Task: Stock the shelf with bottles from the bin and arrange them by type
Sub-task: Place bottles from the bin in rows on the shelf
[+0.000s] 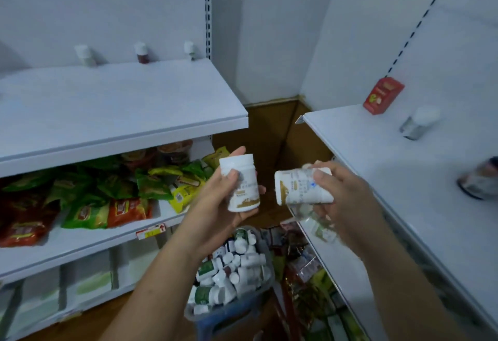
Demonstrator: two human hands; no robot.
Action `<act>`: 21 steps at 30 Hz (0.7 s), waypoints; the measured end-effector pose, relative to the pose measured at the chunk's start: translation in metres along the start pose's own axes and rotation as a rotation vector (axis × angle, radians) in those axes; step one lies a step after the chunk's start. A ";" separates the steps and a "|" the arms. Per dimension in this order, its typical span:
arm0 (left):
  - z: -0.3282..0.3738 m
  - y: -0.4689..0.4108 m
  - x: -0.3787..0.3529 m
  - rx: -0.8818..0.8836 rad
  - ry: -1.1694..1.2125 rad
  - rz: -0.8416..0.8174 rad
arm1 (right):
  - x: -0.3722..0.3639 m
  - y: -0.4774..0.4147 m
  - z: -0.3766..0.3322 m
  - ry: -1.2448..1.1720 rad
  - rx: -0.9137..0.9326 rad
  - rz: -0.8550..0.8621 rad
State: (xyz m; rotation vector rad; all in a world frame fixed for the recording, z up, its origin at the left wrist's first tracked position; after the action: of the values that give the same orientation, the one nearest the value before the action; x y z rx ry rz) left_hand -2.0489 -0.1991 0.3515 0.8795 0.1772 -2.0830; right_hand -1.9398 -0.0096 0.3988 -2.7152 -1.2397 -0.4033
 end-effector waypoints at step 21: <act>-0.159 0.079 -0.250 0.324 -0.295 -0.544 | 0.240 0.174 0.022 -0.126 -0.070 0.760</act>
State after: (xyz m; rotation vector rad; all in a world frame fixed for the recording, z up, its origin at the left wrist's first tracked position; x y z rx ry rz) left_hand -1.8070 -0.0200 0.4091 0.7504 -0.0963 -2.7792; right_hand -1.6531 0.0547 0.4471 -3.0262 -0.1410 -0.1777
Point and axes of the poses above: each hand's wrist, its own y-axis away from the middle knuckle, its own x-axis out of the back of the hand, z = x × y, the point moved 7 cm from there along -y, towards the middle knuckle, and after that the axes turned 10 degrees about z, right-handed, at the moved point
